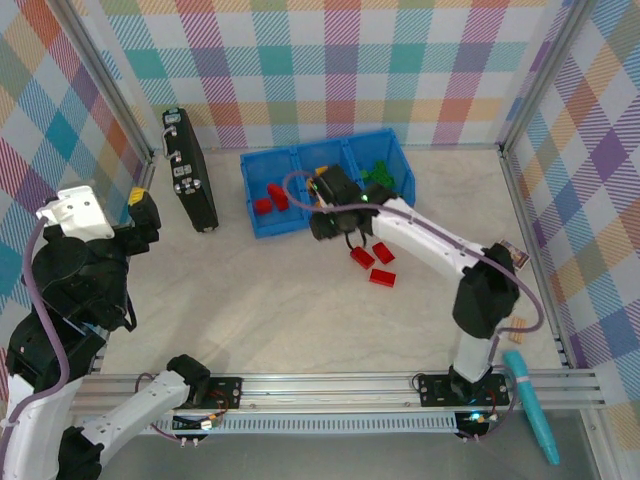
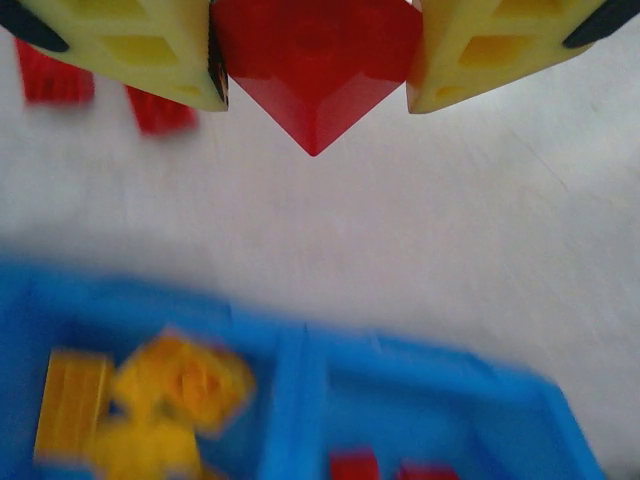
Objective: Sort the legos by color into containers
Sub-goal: Pick up the lego from the bottom-center of the table, then place the lego in the container.
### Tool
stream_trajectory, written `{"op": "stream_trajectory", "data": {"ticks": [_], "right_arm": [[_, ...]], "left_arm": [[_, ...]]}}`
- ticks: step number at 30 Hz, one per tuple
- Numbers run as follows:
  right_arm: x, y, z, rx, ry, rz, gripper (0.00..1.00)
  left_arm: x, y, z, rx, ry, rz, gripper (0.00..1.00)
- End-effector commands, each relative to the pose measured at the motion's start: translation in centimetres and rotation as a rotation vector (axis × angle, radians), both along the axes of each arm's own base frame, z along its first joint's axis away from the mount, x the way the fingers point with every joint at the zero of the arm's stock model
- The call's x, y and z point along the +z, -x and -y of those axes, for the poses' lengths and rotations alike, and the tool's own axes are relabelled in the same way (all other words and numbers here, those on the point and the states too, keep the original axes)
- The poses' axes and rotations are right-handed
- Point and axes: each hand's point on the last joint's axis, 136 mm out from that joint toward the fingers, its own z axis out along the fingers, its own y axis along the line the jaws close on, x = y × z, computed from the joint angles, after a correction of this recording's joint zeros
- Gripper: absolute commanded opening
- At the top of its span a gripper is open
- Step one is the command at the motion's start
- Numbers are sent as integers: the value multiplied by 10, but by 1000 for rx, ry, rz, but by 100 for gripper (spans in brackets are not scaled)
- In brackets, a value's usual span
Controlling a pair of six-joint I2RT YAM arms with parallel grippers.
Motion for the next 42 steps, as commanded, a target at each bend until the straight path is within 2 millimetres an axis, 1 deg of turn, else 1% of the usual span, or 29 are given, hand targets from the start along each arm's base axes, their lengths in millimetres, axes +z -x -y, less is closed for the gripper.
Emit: {"op": "stream_trajectory", "data": {"ticks": [1, 2, 5, 7, 9, 12, 14, 17, 21, 23, 25, 28, 30, 32, 34, 36, 37, 39, 40, 42], "right_arm": [[3, -29, -26, 131, 65, 85, 44], [8, -43, -37, 145, 59, 135, 44], [14, -74, -66, 195, 40, 252, 44], [14, -91, -81, 233, 50, 303, 44], [11, -102, -96, 264, 49, 329, 44], [0, -114, -115, 306, 34, 345, 44], [-12, -119, -125, 336, 31, 350, 44], [-29, -125, -132, 369, 54, 356, 44], [-53, -126, -137, 420, 90, 350, 46], [-65, -126, -137, 440, 107, 340, 50], [-71, -126, -137, 451, 119, 333, 54], [-69, -125, -137, 458, 118, 339, 62], [-57, -123, -138, 467, 107, 354, 64], [-36, -119, -137, 477, 90, 379, 69], [-16, -113, -134, 489, 77, 395, 70], [4, -105, -127, 492, 76, 401, 70], [12, -101, -118, 481, 96, 403, 70], [22, -101, -91, 403, 165, 405, 71], [23, -97, -76, 370, 191, 394, 71], [19, -88, -48, 322, 217, 350, 73]], "left_arm": [[-14, 8, -11, 46, -62, -40, 91], [-15, 9, -12, 44, -79, -34, 92], [-19, 10, -15, 65, -143, -19, 93], [-21, 9, -17, 83, -180, -15, 93], [-22, 7, -14, 73, -202, -6, 94], [-27, -1, -8, 58, -236, -19, 95], [-32, -7, -4, 56, -257, -36, 96], [-37, -13, 0, 52, -279, -56, 96], [-37, -17, 4, 35, -282, -55, 96], [-36, -18, 6, 29, -282, -53, 97], [-34, -18, 6, 26, -277, -49, 97], [-32, -18, 7, 20, -265, -48, 97], [-31, -18, 7, 16, -255, -45, 97], [-31, -20, 9, 7, -244, -43, 97], [-32, -22, 12, -7, -231, -41, 97], [-33, -25, 17, -24, -218, -42, 97], [-33, -27, 19, -35, -211, -42, 97], [-35, -31, 23, -47, -207, -48, 97], [-34, -33, 25, -49, -208, -48, 97], [-34, -37, 29, -60, -217, -49, 97]]}}
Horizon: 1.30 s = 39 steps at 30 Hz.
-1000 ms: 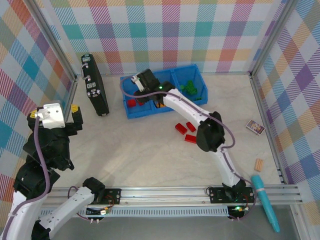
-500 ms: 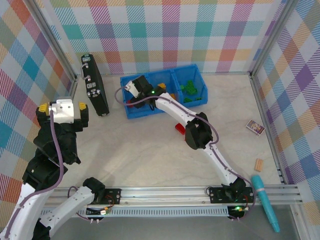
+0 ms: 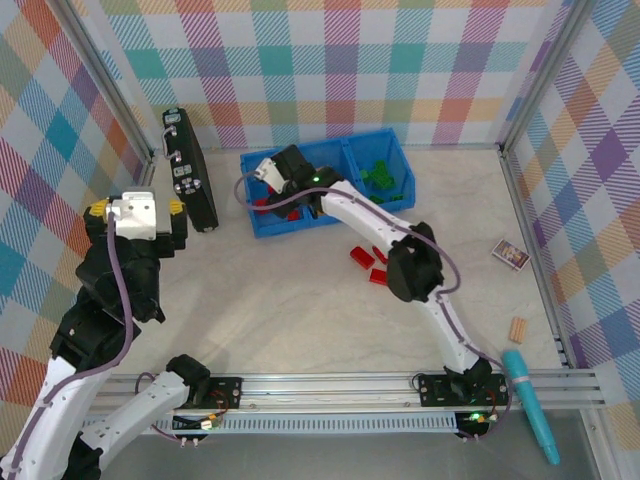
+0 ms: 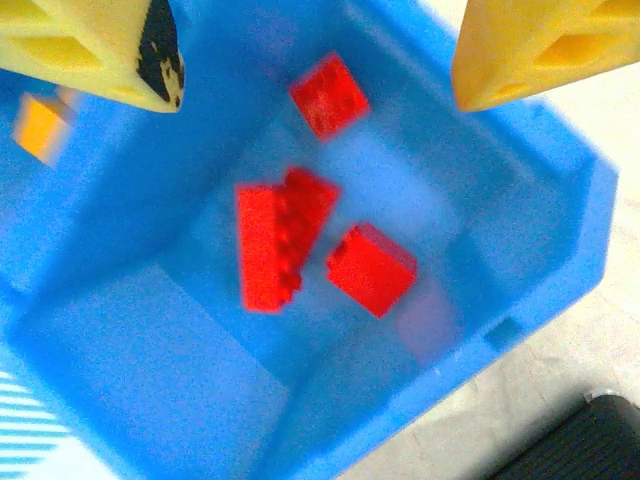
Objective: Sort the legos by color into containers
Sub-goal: Place the lego in the container, then pick up the lego from the center of the table.
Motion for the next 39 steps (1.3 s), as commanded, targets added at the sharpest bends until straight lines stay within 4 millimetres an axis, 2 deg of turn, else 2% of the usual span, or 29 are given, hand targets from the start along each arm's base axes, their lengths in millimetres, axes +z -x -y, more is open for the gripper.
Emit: {"op": "stream_trajectory", "data": {"ticks": [1, 3, 8, 12, 18, 26, 34, 39], "right_arm": [[35, 11, 51, -122, 12, 21, 73], [25, 24, 77, -176, 17, -34, 74], [-24, 63, 133, -257, 5, -255, 77], [-53, 77, 155, -297, 2, -365, 77], [-88, 81, 164, -313, 30, -458, 77], [-128, 88, 164, -303, 63, -553, 78], [-149, 92, 173, -330, 113, -582, 75], [-157, 100, 180, -344, 140, -607, 70]], "left_arm": [[15, -5, 6, -25, 37, 44, 97], [15, -7, 9, -37, 30, 40, 97], [14, -13, 17, -72, 12, 25, 98], [12, -16, 20, -80, 7, 14, 98], [8, -18, 23, -86, 13, -2, 98], [-2, -16, 18, -63, 1, -40, 99], [-4, -15, 17, -61, -3, -51, 99], [-6, -15, 17, -61, 0, -58, 100]]}}
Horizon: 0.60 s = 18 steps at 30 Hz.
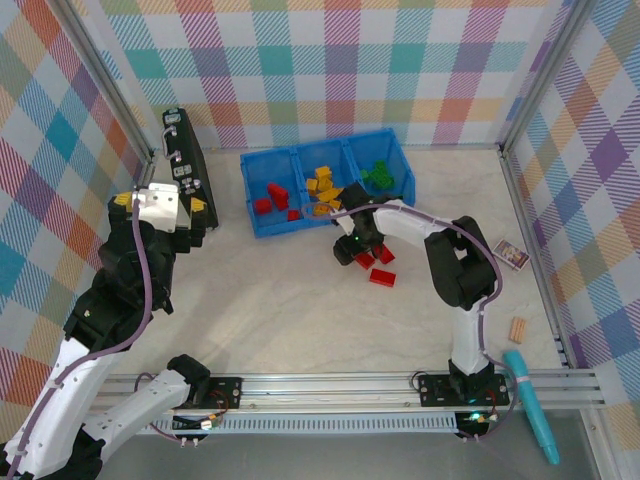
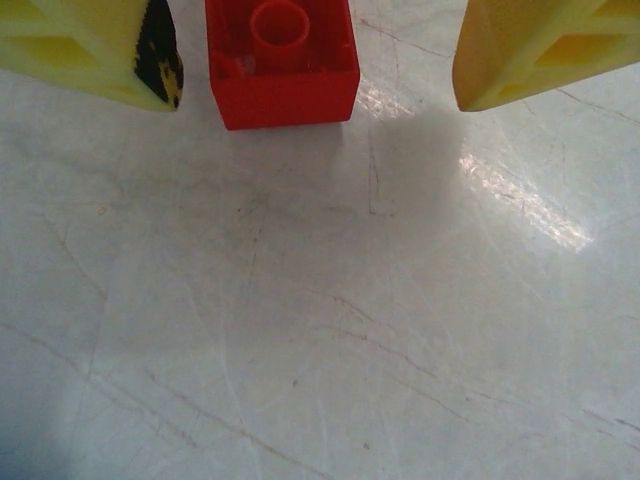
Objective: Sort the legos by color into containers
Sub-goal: Pick up the lego from the center of the table.
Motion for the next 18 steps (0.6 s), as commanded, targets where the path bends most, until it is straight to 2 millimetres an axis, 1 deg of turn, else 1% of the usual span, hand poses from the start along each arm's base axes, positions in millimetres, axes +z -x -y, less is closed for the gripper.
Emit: {"op": "stream_trajectory", "data": {"ticks": [1, 5, 7, 10, 12, 14, 16, 18], "right_arm": [[-12, 10, 10, -16, 29, -44, 69], [-20, 19, 19, -20, 67, -63, 63], [-23, 23, 23, -54, 79, -79, 60], [-25, 29, 29, -64, 93, -89, 54], [-26, 34, 31, -70, 94, -97, 47], [-24, 38, 32, -72, 94, -99, 38], [-16, 39, 31, -71, 98, -88, 32], [-3, 39, 25, -63, 90, -67, 30]], "left_arm": [[10, 5, -7, 21, 23, 22, 100], [10, 6, -7, 20, 29, 24, 100], [10, 7, -7, 17, 34, 27, 100], [9, 7, -7, 15, 40, 26, 100], [9, 8, -8, 18, 42, 29, 100], [10, 9, -8, 17, 47, 34, 100], [9, 9, -8, 16, 48, 35, 100], [10, 10, -9, 15, 49, 38, 100]]}}
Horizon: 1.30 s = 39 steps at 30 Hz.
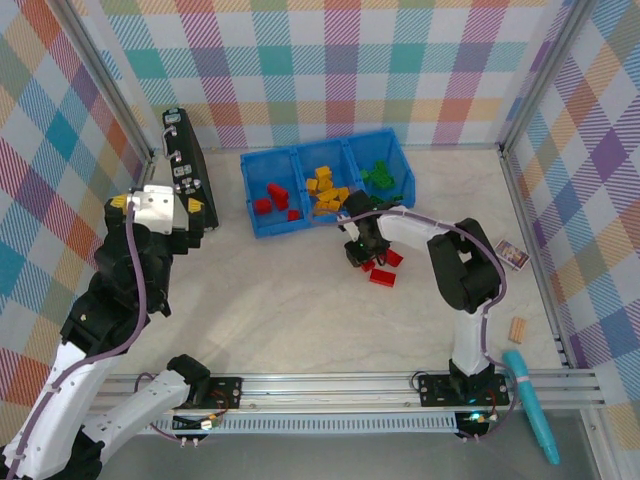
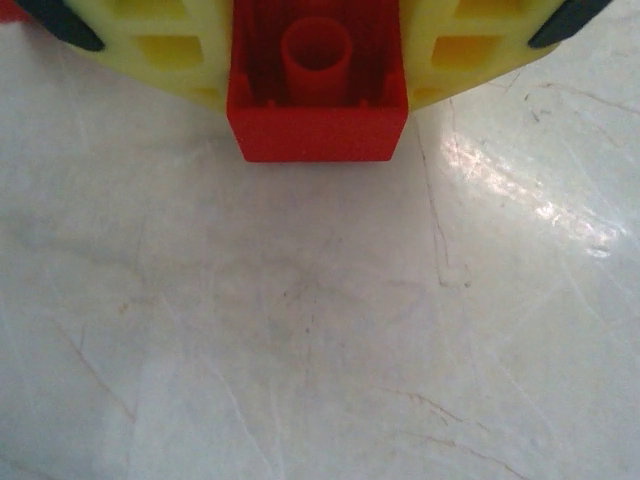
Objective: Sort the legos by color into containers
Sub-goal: Pick up the lego from the center of the table, then place the lego in the container.
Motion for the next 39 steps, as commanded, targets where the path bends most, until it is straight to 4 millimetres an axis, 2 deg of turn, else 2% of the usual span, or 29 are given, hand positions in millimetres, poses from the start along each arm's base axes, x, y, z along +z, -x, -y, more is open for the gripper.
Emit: {"op": "stream_trajectory", "data": {"ticks": [1, 6, 8, 12, 15, 18, 22, 25, 32, 39], "right_arm": [[17, 23, 3, 3, 30, -47, 29], [80, 9, -47, 103, -63, 85, 28], [108, -1, -75, 163, -108, 158, 27], [150, -27, -130, 310, -183, 312, 26], [170, -49, -165, 386, -224, 417, 24], [179, -73, -196, 460, -243, 501, 24], [174, -95, -223, 511, -258, 551, 24], [158, -102, -234, 525, -260, 545, 25], [118, -107, -243, 529, -258, 505, 25], [90, -107, -244, 536, -238, 473, 25]], "left_arm": [[7, 5, -6, 13, 22, 24, 100], [8, 8, -8, 17, 20, 39, 100], [8, 9, -10, 23, 10, 39, 100], [8, 12, -15, 44, -4, 42, 100], [6, 12, -15, 46, -5, 37, 100], [3, 10, -14, 46, -18, 33, 100], [-2, 6, -13, 49, -28, 27, 100], [-2, 5, -15, 72, -23, 31, 100], [-3, 0, -11, 61, -23, 23, 100], [-7, -3, -5, 44, 20, 9, 100]]}}
